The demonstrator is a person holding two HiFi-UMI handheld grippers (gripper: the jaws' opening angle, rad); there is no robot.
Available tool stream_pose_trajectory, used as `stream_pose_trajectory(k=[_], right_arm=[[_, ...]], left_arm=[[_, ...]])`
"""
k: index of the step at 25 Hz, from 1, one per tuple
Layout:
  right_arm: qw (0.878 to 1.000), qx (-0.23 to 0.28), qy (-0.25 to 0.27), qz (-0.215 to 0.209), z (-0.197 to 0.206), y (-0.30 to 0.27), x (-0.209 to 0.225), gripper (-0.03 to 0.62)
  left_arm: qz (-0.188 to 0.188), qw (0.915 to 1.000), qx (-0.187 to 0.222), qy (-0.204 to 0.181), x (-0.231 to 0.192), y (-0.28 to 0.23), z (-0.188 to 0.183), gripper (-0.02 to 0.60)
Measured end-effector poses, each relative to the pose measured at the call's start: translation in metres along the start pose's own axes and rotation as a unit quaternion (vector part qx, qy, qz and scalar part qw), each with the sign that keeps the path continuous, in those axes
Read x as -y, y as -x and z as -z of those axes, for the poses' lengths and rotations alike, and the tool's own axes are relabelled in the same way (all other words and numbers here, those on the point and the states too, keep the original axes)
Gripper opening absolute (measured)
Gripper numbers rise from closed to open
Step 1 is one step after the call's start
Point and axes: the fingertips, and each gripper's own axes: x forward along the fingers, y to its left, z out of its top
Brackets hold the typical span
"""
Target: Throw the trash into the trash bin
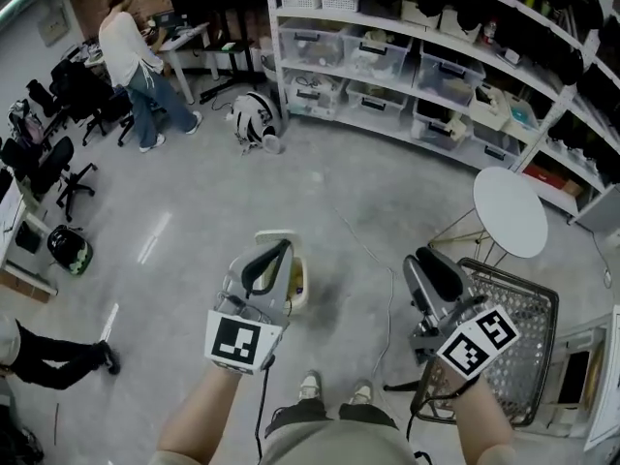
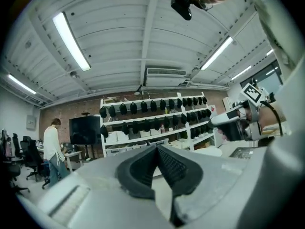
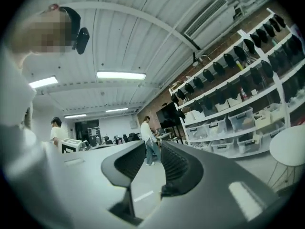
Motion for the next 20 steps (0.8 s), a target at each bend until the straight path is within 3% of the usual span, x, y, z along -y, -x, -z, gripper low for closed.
stream_pose_trajectory(k=[4, 10, 13, 18, 20], right_arm=[[0.998, 0.029, 0.049, 0.024, -0.036, 0.048, -0.001, 0.112], [0.985, 0.065, 0.136, 0.089, -0.076, 0.120, -0.001, 0.112], [0.980, 0.072, 0.147, 0.114, -0.077, 0.146, -0.007, 0.112], [0.977, 0.066, 0.143, 0.146, -0.064, 0.172, -0.003, 0.137], [0.975, 0.073, 0.137, 0.159, -0.064, 0.183, 0.002, 0.170]], left_arm=[[0.022, 0.9995, 0.010, -0.021, 0.040, 0.011, -0.025, 0.002], [0.068, 0.9969, 0.017, -0.035, 0.096, 0.025, -0.048, 0.002], [0.092, 0.9932, 0.027, -0.066, 0.115, 0.028, -0.070, 0.002], [0.120, 0.9899, 0.040, -0.064, 0.141, 0.021, -0.080, 0.002], [0.132, 0.9898, 0.032, -0.043, 0.151, 0.017, -0.074, 0.002]])
